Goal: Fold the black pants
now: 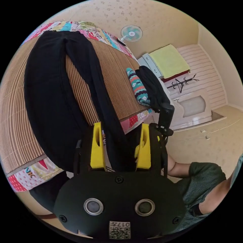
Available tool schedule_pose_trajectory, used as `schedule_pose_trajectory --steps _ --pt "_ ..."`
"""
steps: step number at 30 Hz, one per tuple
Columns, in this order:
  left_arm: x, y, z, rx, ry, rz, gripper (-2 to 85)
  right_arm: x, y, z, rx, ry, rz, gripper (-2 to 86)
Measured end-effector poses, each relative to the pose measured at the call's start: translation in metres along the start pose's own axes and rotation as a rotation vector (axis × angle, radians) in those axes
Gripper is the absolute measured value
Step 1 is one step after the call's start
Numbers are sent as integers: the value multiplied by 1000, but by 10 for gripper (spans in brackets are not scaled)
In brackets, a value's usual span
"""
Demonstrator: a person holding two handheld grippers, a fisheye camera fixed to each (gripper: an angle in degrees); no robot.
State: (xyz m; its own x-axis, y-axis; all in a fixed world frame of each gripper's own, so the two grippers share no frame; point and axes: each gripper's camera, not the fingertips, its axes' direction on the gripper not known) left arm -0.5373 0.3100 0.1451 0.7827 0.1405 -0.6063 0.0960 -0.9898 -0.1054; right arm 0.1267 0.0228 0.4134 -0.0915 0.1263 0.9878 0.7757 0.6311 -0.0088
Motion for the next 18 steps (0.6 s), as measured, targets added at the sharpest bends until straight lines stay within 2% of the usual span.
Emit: schedule_pose_trajectory --steps 2,5,7,10,12,16,18 --pt "-8 5 4 20 -35 -9 50 -2 -9 -1 -76 59 -9 22" --pt "-15 21 3 81 -57 -8 45 2 -31 -33 -118 149 -18 31" --pt "-18 28 5 105 -57 -3 44 27 -64 -80 -7 312 104 48" --pt "-18 31 10 107 -40 30 43 82 -122 -137 195 423 241 87" --pt "-21 34 14 114 30 25 44 130 -157 -159 307 431 347 101" --pt "-26 40 21 120 39 28 44 235 -228 -173 516 329 555 115" --pt "-33 45 26 137 64 17 43 261 -253 -170 602 286 570 121"
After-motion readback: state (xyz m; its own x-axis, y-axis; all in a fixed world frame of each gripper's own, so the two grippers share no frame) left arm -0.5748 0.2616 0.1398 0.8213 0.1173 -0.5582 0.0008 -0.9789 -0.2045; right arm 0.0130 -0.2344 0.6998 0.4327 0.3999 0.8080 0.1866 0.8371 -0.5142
